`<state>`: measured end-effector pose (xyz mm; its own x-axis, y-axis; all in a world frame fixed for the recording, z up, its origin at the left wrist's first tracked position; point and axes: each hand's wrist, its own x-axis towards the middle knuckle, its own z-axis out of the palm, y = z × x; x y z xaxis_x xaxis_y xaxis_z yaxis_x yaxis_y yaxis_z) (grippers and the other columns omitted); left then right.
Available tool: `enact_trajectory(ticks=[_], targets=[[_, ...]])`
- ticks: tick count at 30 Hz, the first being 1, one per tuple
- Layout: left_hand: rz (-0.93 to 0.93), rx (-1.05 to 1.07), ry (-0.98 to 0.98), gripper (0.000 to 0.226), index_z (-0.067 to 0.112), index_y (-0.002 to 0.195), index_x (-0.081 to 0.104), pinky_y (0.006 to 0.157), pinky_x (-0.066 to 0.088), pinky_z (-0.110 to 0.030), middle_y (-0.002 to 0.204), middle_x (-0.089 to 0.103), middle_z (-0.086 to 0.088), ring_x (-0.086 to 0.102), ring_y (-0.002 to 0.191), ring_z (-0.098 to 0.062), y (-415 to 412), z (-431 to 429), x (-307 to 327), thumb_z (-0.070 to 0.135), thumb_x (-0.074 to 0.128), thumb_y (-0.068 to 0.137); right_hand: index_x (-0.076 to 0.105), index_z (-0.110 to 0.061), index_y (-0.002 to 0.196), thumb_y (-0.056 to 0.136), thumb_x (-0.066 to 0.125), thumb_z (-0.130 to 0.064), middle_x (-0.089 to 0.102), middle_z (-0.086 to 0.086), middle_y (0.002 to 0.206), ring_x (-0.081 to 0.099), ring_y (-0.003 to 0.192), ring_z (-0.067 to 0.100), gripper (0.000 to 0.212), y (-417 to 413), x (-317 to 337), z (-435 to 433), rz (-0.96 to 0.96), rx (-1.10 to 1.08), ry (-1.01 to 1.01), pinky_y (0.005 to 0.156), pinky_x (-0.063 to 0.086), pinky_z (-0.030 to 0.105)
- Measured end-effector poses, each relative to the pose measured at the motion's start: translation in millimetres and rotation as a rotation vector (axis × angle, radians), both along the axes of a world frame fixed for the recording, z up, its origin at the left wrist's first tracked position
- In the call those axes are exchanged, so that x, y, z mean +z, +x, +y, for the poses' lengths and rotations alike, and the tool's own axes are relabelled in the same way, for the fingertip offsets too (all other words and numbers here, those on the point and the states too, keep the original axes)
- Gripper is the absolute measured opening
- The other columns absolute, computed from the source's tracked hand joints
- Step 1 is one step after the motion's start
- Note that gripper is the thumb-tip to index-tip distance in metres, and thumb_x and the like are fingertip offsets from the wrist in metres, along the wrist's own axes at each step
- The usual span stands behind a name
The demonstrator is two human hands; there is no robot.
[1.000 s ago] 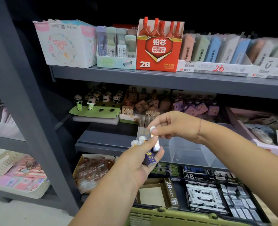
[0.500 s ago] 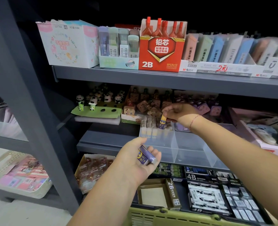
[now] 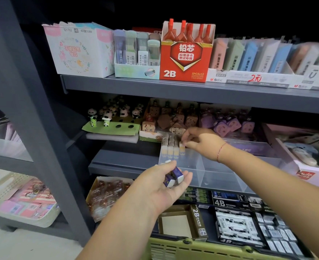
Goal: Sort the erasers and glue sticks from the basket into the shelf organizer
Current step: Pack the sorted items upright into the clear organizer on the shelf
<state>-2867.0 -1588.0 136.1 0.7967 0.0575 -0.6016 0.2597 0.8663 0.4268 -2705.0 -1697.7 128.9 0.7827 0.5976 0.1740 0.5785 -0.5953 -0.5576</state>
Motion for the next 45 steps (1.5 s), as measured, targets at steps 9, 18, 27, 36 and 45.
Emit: enact_trajectory(ticks=[9, 18, 27, 36, 45], targets=[[-0.028, 0.026, 0.031, 0.021, -0.006, 0.09, 0.065, 0.056, 0.06, -0.035, 0.084, 0.064, -0.018, 0.063, 0.074, -0.024, -3.4, -1.0, 1.9, 0.003, 0.077, 0.076, 0.071, -0.018, 0.105, 0.094, 0.056, -0.033, 0.067, -0.001, 0.113, 0.058, 0.101, 0.012, 0.024, -5.1, 4.7, -9.8, -0.053, 0.009, -0.169, 0.08, 0.038, 0.02], [-0.095, 0.02, 0.102, 0.019, -0.009, 0.093, 0.065, 0.063, 0.059, -0.04, 0.077, 0.072, -0.02, 0.067, 0.077, -0.024, -2.5, -6.3, 0.0, 0.001, 0.072, 0.079, 0.068, 0.002, 0.104, 0.09, 0.062, -0.021, 0.067, -0.003, 0.076, 0.057, 0.068, 0.006, 0.028, -48.7, 34.7, -7.3, 0.585, 0.3, 0.12, 0.06, 0.041, 0.017], [-0.128, 0.085, 0.088, 0.015, -0.008, 0.105, 0.059, 0.067, 0.06, -0.043, 0.087, 0.07, -0.026, 0.068, 0.088, -0.029, 1.8, -2.5, 0.6, -0.003, 0.058, 0.091, 0.068, -0.01, 0.087, 0.085, 0.063, -0.011, 0.064, -0.004, 0.06, 0.054, 0.054, 0.002, 0.005, -27.7, 50.0, -18.2, 0.79, 0.052, 0.415, 0.053, 0.045, 0.012], [-0.051, 0.115, 0.074, 0.015, -0.009, 0.107, 0.056, 0.072, 0.053, -0.042, 0.101, 0.066, -0.03, 0.067, 0.094, -0.032, 2.3, 2.2, -5.7, -0.004, 0.055, 0.093, 0.061, -0.006, 0.086, 0.09, 0.06, -0.002, 0.065, 0.005, 0.065, 0.061, 0.048, 0.005, 0.006, 11.4, 33.5, -31.2, 0.566, -0.276, 0.623, 0.049, 0.051, 0.014], [-0.034, 0.098, 0.063, 0.017, -0.009, 0.109, 0.056, 0.07, 0.055, -0.039, 0.097, 0.067, -0.03, 0.068, 0.089, -0.032, 2.8, -0.2, -6.3, -0.003, 0.056, 0.093, 0.066, -0.01, 0.096, 0.089, 0.063, -0.013, 0.063, 0.005, 0.08, 0.055, 0.066, 0.01, 0.008, 3.3, 10.4, -11.2, 0.226, -0.194, 0.274, 0.055, 0.044, 0.012]])
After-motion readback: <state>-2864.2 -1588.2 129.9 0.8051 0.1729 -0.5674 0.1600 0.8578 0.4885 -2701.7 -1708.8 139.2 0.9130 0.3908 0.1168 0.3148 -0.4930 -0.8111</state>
